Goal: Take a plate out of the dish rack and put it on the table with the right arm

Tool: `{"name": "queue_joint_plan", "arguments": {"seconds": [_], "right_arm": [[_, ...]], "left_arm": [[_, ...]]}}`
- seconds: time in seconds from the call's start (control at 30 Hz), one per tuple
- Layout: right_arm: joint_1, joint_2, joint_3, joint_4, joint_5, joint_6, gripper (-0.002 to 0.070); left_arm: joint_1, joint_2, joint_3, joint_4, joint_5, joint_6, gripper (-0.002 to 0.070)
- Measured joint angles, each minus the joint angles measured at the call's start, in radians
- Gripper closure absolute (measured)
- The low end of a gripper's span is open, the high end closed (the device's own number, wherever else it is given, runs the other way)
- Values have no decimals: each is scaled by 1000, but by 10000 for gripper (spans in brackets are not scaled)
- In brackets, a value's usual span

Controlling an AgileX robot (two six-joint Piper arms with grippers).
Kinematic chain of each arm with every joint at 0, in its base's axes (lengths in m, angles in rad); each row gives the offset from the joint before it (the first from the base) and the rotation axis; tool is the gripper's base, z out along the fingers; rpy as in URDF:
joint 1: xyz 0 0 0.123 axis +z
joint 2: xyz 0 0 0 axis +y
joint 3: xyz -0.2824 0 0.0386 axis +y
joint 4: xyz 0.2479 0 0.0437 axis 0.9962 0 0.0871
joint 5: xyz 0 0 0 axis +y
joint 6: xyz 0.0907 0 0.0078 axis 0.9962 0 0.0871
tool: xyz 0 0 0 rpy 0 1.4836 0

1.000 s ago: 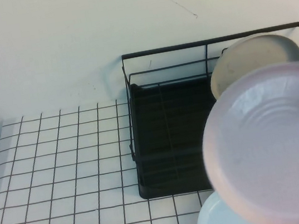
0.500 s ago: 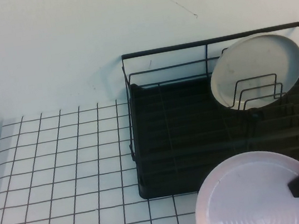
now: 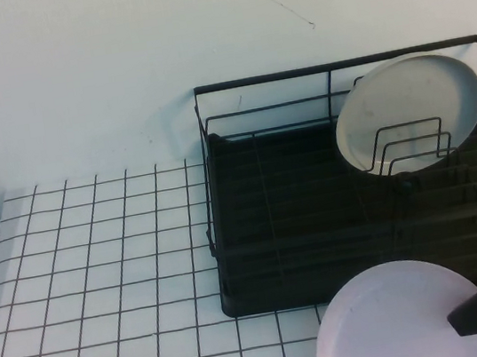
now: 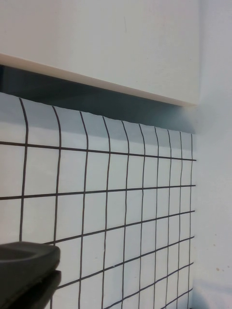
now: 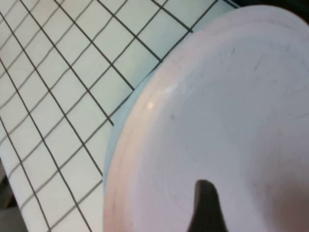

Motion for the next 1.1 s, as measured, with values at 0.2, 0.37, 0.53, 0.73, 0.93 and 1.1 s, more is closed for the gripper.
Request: {"name": "queue_joint_plan", "arguments": {"seconds": [0.2,0.37,0.53,0.73,0.93,1.1], "right_arm": [[0,0,-125,-191,63,123,208],[0,0,-287,-334,218,320,300],[0,-68,-358,-313,253,351,575],[0,-313,-364,-196,274,304,666],[0,-605,-364,-171,202,298,671],[0,-775,-364,-167,201,324,672]], "left_arm": [[0,0,0,0,0,0,678],[0,0,0,0,0,0,678],[0,0,0,0,0,0,678],[0,0,0,0,0,0,678],[0,0,0,0,0,0,678],[0,0,0,0,0,0,678]]}}
